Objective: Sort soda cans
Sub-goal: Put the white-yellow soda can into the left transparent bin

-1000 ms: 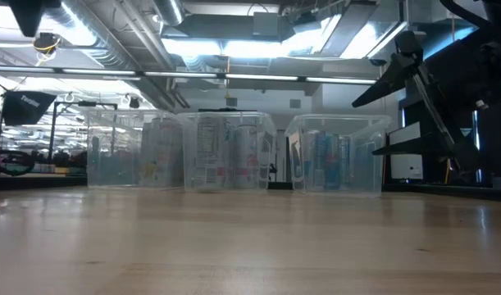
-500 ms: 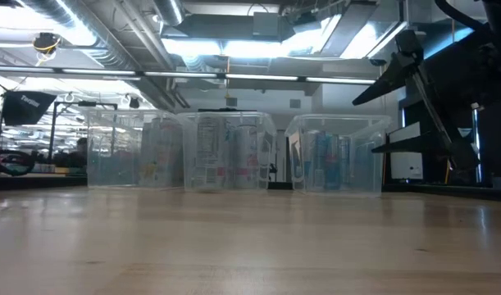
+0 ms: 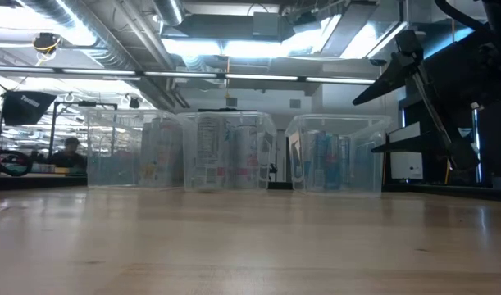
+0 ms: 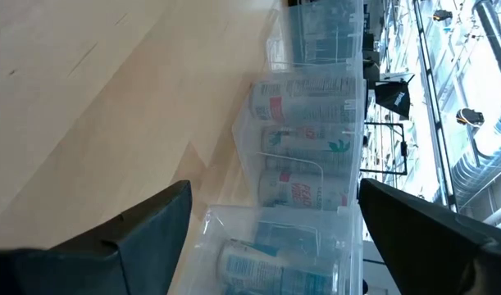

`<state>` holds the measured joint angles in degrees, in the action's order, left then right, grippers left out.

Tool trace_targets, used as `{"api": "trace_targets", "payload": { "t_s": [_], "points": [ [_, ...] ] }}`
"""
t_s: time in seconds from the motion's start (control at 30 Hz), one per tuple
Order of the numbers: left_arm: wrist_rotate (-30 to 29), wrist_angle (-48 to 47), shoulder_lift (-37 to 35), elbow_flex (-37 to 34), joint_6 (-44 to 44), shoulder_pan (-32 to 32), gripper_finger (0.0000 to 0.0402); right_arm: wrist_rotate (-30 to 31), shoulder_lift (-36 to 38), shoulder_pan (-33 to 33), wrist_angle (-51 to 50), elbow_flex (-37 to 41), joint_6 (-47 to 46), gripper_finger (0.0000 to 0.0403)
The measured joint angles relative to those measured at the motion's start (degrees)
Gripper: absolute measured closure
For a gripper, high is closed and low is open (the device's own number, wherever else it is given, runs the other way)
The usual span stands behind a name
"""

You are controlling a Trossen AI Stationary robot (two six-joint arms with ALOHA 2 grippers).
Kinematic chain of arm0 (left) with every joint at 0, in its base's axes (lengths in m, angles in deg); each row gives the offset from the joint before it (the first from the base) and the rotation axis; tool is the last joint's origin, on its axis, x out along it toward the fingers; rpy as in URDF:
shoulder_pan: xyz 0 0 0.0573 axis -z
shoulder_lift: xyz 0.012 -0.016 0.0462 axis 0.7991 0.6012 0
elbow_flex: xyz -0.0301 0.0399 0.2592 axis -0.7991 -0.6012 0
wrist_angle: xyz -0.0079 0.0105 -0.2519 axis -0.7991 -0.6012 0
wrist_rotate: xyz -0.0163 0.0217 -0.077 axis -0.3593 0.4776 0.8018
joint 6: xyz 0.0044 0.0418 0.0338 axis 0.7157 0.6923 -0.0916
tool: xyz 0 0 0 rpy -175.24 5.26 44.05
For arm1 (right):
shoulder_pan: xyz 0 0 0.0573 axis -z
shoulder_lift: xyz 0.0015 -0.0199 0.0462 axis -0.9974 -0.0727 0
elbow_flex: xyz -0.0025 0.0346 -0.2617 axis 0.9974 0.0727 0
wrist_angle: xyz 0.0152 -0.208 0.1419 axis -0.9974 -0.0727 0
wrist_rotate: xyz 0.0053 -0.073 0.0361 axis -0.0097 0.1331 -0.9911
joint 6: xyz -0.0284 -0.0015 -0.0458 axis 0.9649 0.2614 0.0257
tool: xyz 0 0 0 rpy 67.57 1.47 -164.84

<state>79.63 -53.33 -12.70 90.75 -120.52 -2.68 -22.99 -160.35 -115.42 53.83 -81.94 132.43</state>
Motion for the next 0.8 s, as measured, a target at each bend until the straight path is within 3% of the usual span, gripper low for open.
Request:
{"api": "trace_targets", "payload": {
  "t_s": [0.8],
  "points": [
    [1.2,7.4,0.0,-10.6,-0.1,0.0,0.0054,0.0,0.0,0.0,0.0,0.0,0.0,0.0055]
  ]
}}
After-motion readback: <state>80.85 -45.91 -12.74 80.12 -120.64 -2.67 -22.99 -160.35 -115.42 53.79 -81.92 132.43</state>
